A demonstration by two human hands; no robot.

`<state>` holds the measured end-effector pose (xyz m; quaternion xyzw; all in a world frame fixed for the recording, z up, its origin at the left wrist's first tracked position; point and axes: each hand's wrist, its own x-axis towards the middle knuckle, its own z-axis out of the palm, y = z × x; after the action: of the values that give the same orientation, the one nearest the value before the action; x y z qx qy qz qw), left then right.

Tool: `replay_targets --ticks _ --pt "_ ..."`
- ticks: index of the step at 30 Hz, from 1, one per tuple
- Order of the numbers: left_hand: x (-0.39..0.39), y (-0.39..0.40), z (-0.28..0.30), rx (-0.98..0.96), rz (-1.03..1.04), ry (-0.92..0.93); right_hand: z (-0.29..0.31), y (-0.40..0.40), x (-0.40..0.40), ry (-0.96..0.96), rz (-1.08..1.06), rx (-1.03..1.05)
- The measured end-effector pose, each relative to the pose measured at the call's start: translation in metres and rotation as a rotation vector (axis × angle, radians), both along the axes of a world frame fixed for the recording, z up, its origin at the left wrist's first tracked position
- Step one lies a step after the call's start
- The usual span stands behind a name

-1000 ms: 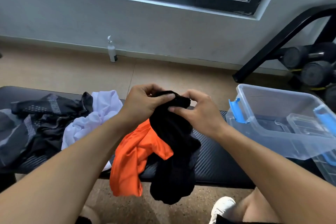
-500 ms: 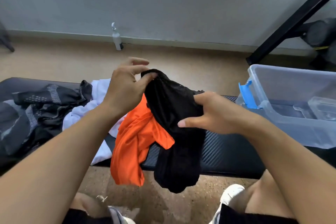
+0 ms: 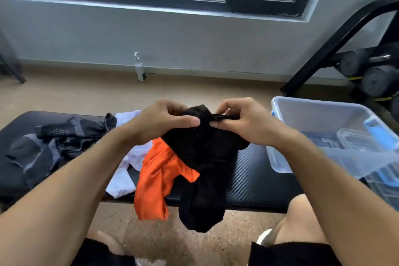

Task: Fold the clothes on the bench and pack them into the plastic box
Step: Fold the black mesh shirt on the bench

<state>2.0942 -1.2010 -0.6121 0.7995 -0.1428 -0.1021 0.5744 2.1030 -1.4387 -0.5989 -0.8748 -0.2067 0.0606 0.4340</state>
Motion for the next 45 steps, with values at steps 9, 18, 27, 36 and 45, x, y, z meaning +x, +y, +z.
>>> replay_targets --ticks 9,18,27,36,45 --pt "0.022 0.042 0.073 -0.089 0.498 -0.282 0.081 -0.023 0.005 0.159 0.052 -0.369" --pt "-0.027 0.068 0.17 -0.362 0.006 0.01 0.173 -0.033 -0.037 0.318 0.219 0.68" --pt "0.036 0.077 0.068 0.277 0.413 -0.179 0.092 -0.007 0.046 0.238 -0.422 0.227" --pt "0.048 0.065 0.037 -0.02 0.512 -0.126 0.045 0.011 0.072 0.01 -0.487 0.392" --pt "0.038 0.02 0.0 -0.125 0.487 -0.062 0.006 0.056 0.04 0.066 -0.291 0.417"
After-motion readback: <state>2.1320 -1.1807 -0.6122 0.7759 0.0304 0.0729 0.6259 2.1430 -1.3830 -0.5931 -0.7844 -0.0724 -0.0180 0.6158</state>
